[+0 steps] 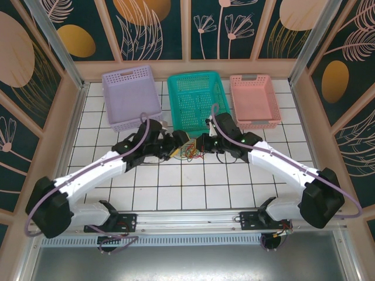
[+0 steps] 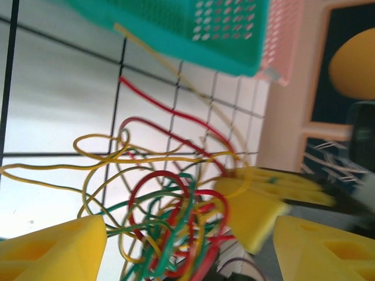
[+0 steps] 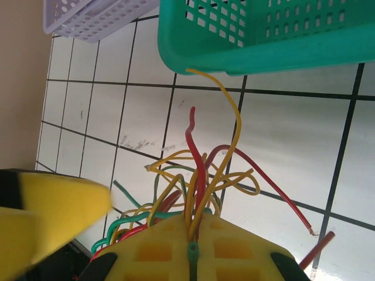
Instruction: Untangle the cables
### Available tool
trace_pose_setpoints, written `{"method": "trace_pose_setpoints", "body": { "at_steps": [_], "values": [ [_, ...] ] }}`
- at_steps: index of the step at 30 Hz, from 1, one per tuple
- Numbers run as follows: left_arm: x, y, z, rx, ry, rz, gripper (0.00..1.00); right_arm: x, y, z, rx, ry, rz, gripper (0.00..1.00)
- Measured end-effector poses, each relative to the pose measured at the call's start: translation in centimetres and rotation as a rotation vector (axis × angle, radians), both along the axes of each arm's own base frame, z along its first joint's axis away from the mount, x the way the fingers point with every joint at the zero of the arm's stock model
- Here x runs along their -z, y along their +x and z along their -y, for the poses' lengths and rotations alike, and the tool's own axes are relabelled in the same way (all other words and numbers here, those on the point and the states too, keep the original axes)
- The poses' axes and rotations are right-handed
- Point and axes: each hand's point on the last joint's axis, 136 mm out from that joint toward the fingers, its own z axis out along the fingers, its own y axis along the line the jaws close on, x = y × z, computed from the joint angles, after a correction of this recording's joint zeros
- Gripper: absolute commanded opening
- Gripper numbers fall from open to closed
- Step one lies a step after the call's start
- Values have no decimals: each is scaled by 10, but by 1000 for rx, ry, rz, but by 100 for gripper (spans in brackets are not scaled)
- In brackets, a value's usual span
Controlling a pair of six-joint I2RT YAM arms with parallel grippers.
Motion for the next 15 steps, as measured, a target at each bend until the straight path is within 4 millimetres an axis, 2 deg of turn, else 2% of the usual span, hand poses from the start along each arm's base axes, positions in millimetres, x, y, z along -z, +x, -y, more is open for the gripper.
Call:
{"method": "trace_pose_setpoints", "body": {
  "at_steps": [3, 5, 7, 8, 12, 15],
  "values": [
    [19, -6, 8, 52, 40, -43, 67, -2, -1, -2, -7, 4, 3, 0],
    [24, -8, 12, 74, 46, -51, 63, 0, -3, -2, -6, -1, -6, 0],
    [26, -6, 15, 87, 49, -50, 55, 0, -2, -1, 0, 0, -10, 0],
    [25, -5, 17, 95, 48, -43, 48, 0, -2, -1, 3, 2, -14, 0],
    [32, -5, 24, 119, 57, -32, 2, -3, -1, 0, 22, 41, -47, 0],
    [36, -1, 23, 98, 80, -18, 0, 0, 0, 10, 62, 77, -89, 0]
  ]
}}
